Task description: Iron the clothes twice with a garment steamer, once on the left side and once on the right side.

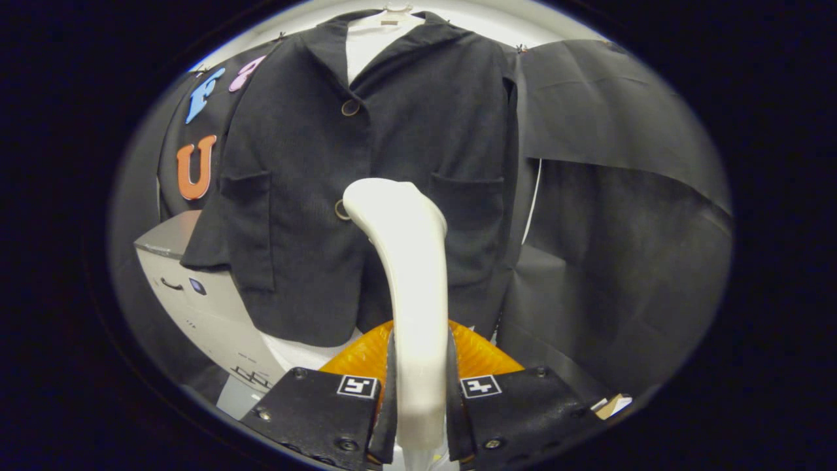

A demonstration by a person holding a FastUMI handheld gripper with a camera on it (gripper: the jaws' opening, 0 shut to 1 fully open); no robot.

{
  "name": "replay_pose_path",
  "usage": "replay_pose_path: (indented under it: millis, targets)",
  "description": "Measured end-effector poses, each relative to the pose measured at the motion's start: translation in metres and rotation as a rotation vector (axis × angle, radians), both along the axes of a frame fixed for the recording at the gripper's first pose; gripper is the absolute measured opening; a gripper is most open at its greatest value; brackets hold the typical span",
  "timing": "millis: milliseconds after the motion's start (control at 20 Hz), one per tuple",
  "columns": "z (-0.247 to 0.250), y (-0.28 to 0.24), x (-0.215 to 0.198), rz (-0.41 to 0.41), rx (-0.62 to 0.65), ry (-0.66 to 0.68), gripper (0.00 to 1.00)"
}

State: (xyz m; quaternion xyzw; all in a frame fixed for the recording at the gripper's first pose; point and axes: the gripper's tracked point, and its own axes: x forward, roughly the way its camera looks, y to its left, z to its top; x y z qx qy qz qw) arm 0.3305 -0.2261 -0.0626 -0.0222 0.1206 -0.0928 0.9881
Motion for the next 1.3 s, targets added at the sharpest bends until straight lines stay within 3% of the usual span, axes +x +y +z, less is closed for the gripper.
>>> replay_pose_path:
  millis: [550, 950, 1300]
  targets:
    - [-0.059, -0.001, -0.003, 0.001, 0.048, 0.115, 0.33]
    - [-0.056, 0.001, -0.004, 0.037, 0.106, 0.109, 0.33]
    - [-0.050, 0.002, -0.007, 0.019, 0.131, 0.084, 0.33]
